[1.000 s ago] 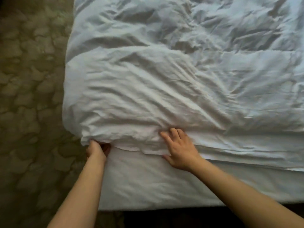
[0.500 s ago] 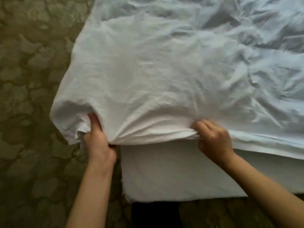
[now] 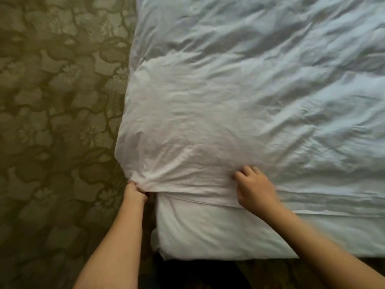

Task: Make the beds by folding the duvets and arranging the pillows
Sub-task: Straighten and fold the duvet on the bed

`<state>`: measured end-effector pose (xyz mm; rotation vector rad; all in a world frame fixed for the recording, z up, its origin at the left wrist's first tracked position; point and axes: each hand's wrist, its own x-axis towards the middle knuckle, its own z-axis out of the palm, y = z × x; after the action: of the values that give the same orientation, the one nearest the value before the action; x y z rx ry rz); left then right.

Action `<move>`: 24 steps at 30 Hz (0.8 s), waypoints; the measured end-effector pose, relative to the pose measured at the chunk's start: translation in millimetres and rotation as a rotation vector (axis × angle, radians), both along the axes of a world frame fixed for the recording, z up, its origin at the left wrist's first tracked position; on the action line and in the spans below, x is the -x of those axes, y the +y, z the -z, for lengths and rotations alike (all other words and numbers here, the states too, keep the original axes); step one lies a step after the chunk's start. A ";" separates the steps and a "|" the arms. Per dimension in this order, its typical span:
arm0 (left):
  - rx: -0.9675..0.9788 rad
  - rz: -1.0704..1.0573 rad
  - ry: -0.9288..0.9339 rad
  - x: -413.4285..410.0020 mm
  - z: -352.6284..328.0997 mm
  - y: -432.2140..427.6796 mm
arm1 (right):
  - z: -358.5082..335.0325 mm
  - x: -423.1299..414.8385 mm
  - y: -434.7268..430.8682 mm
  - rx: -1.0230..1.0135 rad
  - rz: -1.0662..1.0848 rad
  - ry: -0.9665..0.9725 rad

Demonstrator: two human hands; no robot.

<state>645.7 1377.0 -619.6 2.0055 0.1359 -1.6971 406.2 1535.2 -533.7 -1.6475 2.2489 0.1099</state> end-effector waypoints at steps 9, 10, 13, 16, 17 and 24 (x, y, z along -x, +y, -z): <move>-0.007 0.098 0.314 -19.4 40.2 -36.0 | 45.5 -106.9 -62.3 0.003 -0.198 0.069; -0.019 0.094 0.326 -25.4 43.2 -44.8 | 47.8 -114.2 -72.9 0.046 -0.172 0.073; 0.018 0.054 0.379 -50.6 41.9 -75.2 | 58.9 -141.4 -90.6 0.059 -0.134 0.096; 0.102 -0.010 0.464 -80.3 17.5 -90.0 | 72.7 -180.1 -96.4 0.082 -0.227 0.165; 0.120 0.000 0.483 -89.2 10.3 -91.1 | 73.8 -194.9 -102.3 0.097 -0.255 0.192; 0.102 -0.120 0.306 -116.6 -4.4 -94.0 | 47.1 -219.9 -190.5 -0.080 -0.006 0.197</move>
<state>762.3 1283.0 -615.1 1.6217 0.2630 -1.8824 626.1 1344.7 -580.8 -1.6654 2.3475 0.3744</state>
